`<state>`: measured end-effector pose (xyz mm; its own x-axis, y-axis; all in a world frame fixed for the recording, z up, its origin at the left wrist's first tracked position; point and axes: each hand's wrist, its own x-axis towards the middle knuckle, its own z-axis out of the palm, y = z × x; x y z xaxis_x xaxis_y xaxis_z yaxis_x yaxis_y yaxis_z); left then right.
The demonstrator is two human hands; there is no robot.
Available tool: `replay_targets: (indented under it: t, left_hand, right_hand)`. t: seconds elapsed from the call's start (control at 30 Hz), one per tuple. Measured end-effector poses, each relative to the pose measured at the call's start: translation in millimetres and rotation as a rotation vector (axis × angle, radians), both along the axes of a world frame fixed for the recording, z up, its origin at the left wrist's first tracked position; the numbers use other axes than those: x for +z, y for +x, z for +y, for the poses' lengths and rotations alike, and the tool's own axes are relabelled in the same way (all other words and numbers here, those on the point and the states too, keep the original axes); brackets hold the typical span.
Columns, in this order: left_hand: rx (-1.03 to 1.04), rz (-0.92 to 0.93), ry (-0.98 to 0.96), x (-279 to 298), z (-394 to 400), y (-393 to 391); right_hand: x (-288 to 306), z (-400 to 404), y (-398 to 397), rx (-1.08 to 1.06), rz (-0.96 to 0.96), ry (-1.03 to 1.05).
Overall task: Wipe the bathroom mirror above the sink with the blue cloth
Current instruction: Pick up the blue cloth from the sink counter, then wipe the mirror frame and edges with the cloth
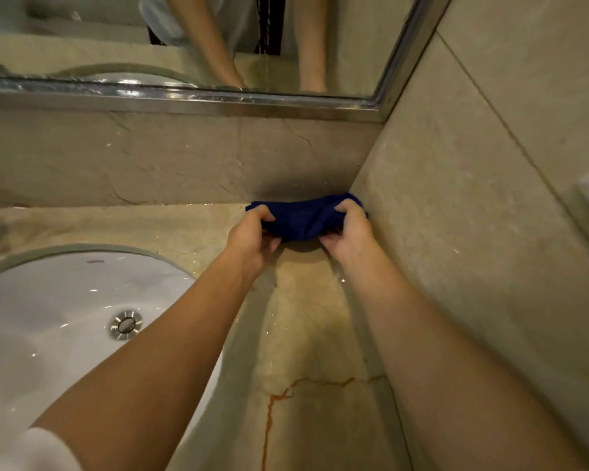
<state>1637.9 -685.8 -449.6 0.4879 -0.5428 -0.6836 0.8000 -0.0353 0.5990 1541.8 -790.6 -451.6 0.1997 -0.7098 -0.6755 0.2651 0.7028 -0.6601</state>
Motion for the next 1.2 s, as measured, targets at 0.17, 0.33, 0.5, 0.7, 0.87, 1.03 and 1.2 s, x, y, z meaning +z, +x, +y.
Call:
replay_targets:
  t: [0.17,0.33,0.5,0.7,0.87,1.03,1.2]
  left_hand:
    - [0.175,0.128,-0.281,16.7,27.3,-10.8]
    - [0.182,0.249,-0.496,26.7,73.5,-25.8]
    - [0.037,0.336,-0.694,44.5,137.2,-38.5]
    - [-0.227,0.290,-0.483,77.7,221.7,-40.0]
    - [-0.481,0.055,-0.180,80.0,319.7,-49.2]
    - [-0.602,-0.120,-0.107,87.0,385.0,-61.1]
    - [-0.621,-0.399,-0.020,98.9,408.3,-72.9]
  right_hand:
    - [24.1,26.8,-19.1,-0.047,-0.402,-0.066]
    - [41.7,73.8,-39.2,-0.016,-0.511,-0.105]
    - [77.1,124.4,-62.8,0.028,-0.478,-0.191]
    - [104.0,210.8,-114.8,0.087,-0.360,-0.153]
    - [112.3,307.1,-165.7,0.322,-0.211,-0.160]
    - [117.2,375.4,-176.2,0.357,0.213,-0.322]
    - [111.0,422.0,-191.7,0.286,0.229,-0.312]
